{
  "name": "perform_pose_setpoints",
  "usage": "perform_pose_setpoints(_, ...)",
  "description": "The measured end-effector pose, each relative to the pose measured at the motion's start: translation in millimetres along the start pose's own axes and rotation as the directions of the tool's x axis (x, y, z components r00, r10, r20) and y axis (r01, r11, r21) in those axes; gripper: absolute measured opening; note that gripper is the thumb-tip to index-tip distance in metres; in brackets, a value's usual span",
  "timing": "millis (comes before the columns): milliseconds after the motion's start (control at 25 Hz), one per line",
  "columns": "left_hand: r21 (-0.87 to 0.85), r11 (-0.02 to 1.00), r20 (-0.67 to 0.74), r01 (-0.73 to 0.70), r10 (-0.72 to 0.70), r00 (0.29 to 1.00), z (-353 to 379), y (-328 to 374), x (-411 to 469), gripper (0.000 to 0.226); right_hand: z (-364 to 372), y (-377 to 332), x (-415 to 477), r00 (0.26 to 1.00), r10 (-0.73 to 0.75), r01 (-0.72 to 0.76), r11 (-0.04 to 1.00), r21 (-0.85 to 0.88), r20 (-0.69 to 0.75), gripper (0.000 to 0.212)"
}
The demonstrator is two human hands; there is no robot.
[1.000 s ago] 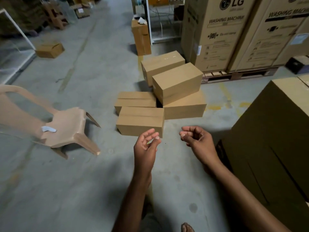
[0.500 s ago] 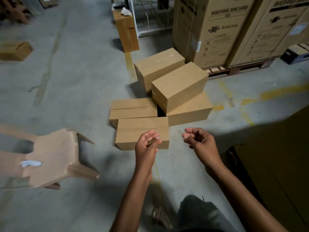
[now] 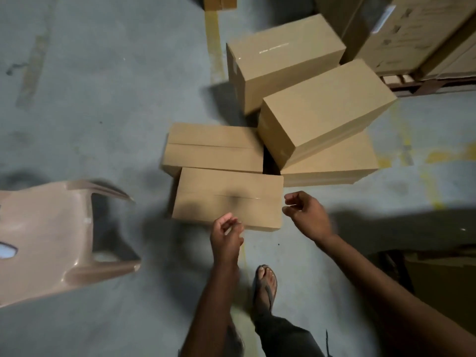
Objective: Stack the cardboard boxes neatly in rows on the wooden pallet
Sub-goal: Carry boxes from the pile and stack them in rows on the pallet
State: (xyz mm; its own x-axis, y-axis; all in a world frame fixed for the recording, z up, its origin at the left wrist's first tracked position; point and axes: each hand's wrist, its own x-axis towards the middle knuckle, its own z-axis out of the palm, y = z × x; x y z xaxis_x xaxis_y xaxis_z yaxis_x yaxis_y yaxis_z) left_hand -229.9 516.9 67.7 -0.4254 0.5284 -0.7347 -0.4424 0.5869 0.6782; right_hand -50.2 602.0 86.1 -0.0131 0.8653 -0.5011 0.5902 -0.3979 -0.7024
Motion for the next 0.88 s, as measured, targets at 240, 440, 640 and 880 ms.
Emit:
perform_pose_setpoints(240, -0.141, 0.921, -0.050, 0.362, -0.372, 0.927, 28.3, -81.2, 185.6, 0.057, 103.5, 66.9, 209.0, 0.988, -0.013, 0.080, 0.892, -0.445, 0.152, 0.058)
perform_pose_setpoints(440, -0.191, 0.818, 0.025, 0.543, -0.549, 0.836, 51.6, -162.3, 298.4, 0.066, 167.0, 126.2, 346.8, 0.982, -0.042, 0.152, 0.759, -0.634, 0.185, 0.073)
perform_pose_setpoints(640, -0.231, 0.789, 0.025, 0.569, -0.580, 0.814, 64.8, -204.8, 342.9, 0.093, 197.9, 170.4, 393.2, 0.992, -0.020, 0.104, 0.669, -0.736, 0.122, 0.082)
perform_pose_setpoints(880, -0.146, 0.835, -0.198, 0.531, -0.550, 0.811, 41.7, -206.7, 321.9, 0.101, 188.1, 143.8, 342.8, 0.976, 0.046, 0.158, 0.526, -0.836, 0.214, 0.084)
